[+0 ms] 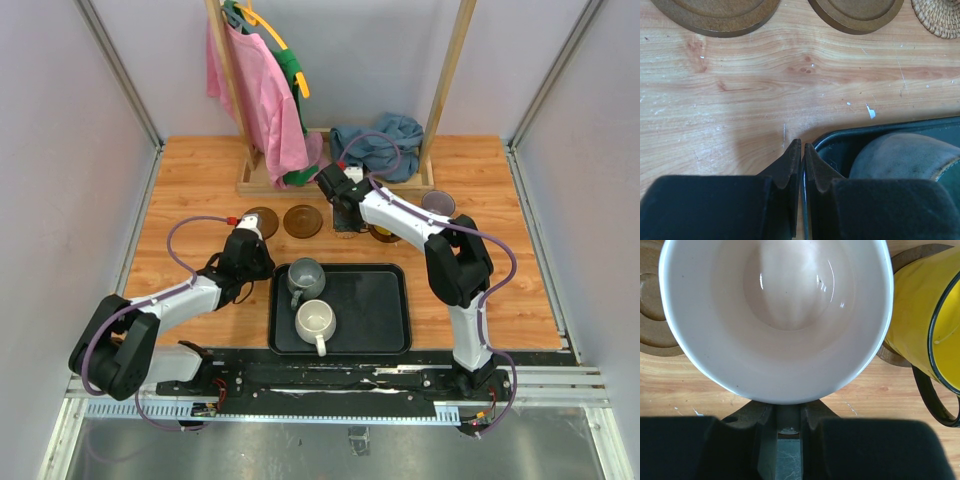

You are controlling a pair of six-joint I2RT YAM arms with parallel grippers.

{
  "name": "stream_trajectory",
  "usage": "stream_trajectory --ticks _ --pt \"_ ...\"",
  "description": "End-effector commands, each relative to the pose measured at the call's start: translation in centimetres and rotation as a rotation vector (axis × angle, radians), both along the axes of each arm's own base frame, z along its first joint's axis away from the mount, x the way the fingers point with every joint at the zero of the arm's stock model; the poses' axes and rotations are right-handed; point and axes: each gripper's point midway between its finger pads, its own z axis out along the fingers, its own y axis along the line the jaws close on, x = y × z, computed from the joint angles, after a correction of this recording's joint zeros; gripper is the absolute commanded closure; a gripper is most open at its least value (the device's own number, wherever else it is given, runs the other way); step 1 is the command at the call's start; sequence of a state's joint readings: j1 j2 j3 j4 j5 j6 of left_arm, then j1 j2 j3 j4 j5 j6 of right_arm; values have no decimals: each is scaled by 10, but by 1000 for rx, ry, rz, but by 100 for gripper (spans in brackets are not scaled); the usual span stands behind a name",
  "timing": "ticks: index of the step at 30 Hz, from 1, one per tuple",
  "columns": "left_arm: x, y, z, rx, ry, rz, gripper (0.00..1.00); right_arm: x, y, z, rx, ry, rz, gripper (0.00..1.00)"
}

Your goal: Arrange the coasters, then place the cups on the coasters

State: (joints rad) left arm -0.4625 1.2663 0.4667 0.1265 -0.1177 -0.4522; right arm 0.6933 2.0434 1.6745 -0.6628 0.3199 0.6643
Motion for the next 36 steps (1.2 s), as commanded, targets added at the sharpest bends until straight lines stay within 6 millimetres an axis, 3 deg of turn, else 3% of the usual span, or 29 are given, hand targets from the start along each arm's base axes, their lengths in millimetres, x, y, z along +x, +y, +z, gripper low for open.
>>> stream_trajectory --ticks 1,26,36 --pt "8 -7 10 -9 -32 -15 89 11 2 14 34 -44 -23 99" --pt "8 -7 10 -13 -34 -11 89 -5 -6 -5 5 13 -36 99" --pt "7 -6 10 -13 -34 -11 89 -8 -1 -13 18 36 -17 99"
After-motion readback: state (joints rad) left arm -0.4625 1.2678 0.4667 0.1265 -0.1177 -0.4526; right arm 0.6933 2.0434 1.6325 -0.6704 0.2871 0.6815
